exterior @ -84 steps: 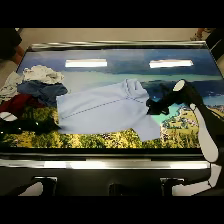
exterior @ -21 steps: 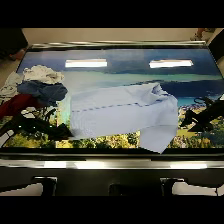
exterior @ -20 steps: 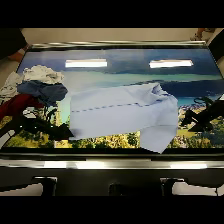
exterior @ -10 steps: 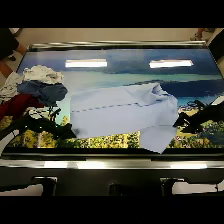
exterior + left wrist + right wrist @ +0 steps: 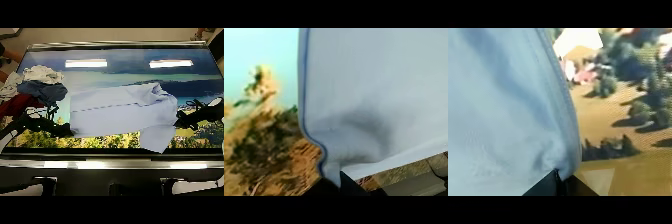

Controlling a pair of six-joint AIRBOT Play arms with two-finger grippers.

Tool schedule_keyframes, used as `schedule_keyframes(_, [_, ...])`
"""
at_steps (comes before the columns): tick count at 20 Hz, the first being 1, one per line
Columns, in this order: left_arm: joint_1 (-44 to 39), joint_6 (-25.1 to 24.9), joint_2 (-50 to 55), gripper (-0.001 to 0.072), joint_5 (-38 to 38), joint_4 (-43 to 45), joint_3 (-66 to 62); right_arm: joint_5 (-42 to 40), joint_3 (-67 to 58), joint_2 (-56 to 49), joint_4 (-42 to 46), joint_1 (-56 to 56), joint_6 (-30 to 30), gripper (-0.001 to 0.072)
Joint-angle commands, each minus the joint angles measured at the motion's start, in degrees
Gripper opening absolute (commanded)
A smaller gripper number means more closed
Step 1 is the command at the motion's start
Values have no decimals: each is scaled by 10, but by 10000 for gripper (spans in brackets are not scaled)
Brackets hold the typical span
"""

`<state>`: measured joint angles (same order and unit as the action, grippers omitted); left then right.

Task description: Fold the shirts.

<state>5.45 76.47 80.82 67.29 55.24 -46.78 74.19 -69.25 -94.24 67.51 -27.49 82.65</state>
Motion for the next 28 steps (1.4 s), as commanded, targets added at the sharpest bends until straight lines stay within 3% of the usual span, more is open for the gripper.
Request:
schedule_keyframes(1, [8, -3, -17, 35, 26, 8, -54, 64, -51, 21, -19, -1, -25, 41])
schedule_keyframes(4, [12, 11, -75, 35, 33, 15, -229, 49, -186, 103, -58, 0, -26, 41])
schedule_keyframes(8, [13, 11, -176, 35, -10, 40, -576, -154, -418, 286, -93, -1, -65, 42])
schedule_keyframes(11, [13, 36, -247, 35, -53, 104, -738, -263, -473, 422, -73, -1, -59, 42])
schedule_keyframes(15, [13, 65, -361, 35, -80, 111, -694, -170, -473, 533, 54, -1, 48, 42])
schedule_keyframes(17, [13, 67, -386, 35, -80, 121, -675, -176, -473, 553, 75, -1, 86, 42])
schedule_keyframes(23, [13, 76, -346, 35, -46, 138, -674, -103, -473, 520, 78, -1, 79, 42])
schedule_keyframes(28, [10, 75, -208, 35, 29, 138, -554, 132, -444, 329, 50, 0, 66, 41])
